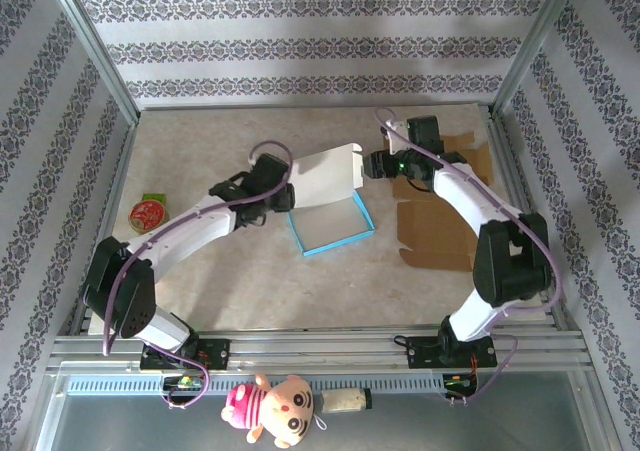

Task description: Fold the paper box

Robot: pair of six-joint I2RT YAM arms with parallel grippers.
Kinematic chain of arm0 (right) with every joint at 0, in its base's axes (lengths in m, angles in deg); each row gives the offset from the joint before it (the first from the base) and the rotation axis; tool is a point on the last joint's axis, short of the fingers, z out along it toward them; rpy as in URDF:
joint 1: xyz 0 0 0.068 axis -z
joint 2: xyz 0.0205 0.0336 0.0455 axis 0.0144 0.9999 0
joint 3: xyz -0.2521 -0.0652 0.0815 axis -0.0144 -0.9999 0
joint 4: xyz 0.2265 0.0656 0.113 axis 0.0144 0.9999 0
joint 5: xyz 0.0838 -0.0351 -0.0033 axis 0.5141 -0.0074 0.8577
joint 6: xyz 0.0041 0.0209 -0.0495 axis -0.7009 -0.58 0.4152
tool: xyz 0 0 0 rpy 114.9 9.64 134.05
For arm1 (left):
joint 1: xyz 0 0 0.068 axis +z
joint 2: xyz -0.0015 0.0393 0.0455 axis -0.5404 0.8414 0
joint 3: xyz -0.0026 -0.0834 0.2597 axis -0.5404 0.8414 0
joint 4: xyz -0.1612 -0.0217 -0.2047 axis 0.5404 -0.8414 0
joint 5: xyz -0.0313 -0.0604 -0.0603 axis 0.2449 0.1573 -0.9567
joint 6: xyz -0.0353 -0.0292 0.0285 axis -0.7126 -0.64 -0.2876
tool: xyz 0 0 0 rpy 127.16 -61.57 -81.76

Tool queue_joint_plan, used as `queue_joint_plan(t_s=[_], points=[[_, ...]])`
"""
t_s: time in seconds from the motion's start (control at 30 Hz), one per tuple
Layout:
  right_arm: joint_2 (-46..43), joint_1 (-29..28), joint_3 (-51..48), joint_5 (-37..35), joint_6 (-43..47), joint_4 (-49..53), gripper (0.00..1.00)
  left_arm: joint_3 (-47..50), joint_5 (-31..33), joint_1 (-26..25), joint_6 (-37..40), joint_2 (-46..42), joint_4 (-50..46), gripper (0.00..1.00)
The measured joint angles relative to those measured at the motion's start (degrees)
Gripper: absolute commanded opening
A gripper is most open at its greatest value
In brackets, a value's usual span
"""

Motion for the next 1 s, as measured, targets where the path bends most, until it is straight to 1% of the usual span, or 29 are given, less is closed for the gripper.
queue_joint_plan(t_s=[0.1,0.2,0.3,0.37,0.57,0.8,0.9,1.0], points=[[4.7,0.3,3.7,4.1,1.1,0.2,0.52,-0.2,-5.7,4.1,4.4,-0.4,1.1,0.58],[7.6,0.3,6.3,7.3,1.8,0.4,0.46,-0.9,-10.6,4.9,7.5,-0.3,1.1,0.59],[9.2,0.3,8.2,9.5,2.8,1.0,0.32,-1.4,-14.5,5.3,9.5,-0.3,1.0,0.59],[9.9,0.3,9.3,10.4,3.0,1.2,0.26,-1.9,-16.2,6.0,10.6,-0.2,0.9,0.59],[10.1,0.2,9.5,11.2,3.1,2.0,0.25,-5.4,-17.2,6.7,12.7,2.2,-1.1,0.53],[10.1,-0.1,9.2,11.0,3.5,2.2,0.2,-8.2,-17.9,6.8,13.2,6.1,-3.3,0.33],[10.1,-0.5,8.6,10.8,3.0,1.9,0.18,-8.5,-18.1,6.8,12.0,7.3,-3.7,0.32],[9.5,-1.3,7.3,10.3,2.4,1.5,0.15,-8.5,-18.0,6.8,10.8,8.3,-4.1,0.26]])
